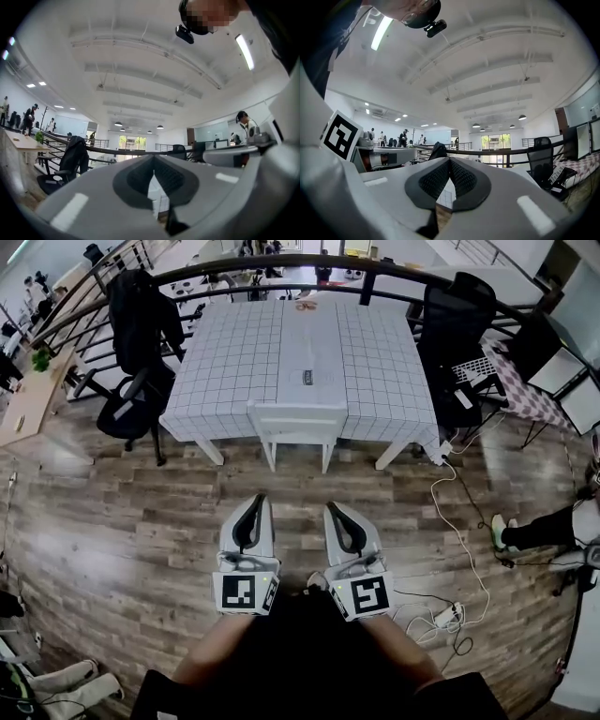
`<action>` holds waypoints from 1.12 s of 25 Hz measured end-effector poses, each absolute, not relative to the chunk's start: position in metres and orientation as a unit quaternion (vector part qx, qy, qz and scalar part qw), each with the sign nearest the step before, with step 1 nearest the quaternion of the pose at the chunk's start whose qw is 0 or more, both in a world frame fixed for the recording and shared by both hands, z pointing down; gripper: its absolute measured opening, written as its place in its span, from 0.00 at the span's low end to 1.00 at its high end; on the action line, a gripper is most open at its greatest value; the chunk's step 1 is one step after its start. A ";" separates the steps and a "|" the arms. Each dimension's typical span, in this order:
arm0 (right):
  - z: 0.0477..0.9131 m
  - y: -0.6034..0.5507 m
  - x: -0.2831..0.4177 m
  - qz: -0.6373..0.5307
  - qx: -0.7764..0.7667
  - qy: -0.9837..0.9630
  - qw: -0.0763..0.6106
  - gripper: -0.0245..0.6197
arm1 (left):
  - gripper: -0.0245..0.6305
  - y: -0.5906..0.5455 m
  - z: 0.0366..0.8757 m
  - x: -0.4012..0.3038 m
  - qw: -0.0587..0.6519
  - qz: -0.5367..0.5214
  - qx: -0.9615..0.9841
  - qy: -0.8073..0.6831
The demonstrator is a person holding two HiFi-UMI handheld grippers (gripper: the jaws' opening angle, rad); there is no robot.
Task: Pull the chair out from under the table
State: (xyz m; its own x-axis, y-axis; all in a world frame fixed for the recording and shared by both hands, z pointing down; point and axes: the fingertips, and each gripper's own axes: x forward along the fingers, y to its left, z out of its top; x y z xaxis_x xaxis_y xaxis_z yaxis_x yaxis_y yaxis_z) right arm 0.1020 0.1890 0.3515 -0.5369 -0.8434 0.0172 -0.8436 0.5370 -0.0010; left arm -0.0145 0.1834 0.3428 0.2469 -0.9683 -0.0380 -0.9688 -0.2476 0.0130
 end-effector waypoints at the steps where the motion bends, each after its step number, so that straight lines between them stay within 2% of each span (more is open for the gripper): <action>1: 0.352 0.191 0.105 0.002 0.477 -0.879 0.007 0.03 | 0.05 0.187 0.343 -0.016 0.012 0.018 -0.786 0.618; 11: 0.362 0.187 0.132 0.002 0.464 -0.886 0.008 0.03 | 0.05 0.190 0.359 -0.027 0.007 0.003 -0.750 0.661; 17: 0.380 0.178 0.151 0.023 0.461 -0.887 0.022 0.03 | 0.05 0.173 0.368 -0.003 0.006 0.005 -0.757 0.653; 22: 0.380 0.157 0.152 -0.002 0.459 -0.887 0.042 0.03 | 0.05 0.140 0.371 0.004 -0.007 0.020 -0.769 0.639; 28: 0.409 0.110 0.145 0.038 0.478 -0.875 0.069 0.03 | 0.05 0.078 0.396 -0.001 -0.032 0.018 -0.780 0.625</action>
State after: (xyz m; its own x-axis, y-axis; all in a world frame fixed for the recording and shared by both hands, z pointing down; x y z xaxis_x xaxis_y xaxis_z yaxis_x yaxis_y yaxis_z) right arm 0.1446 0.1103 0.4085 -0.5328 -0.8314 0.1577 -0.8420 0.5394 -0.0009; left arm -0.0013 0.0784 0.3963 0.2188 -0.9757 0.0118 -0.9733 -0.2174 0.0732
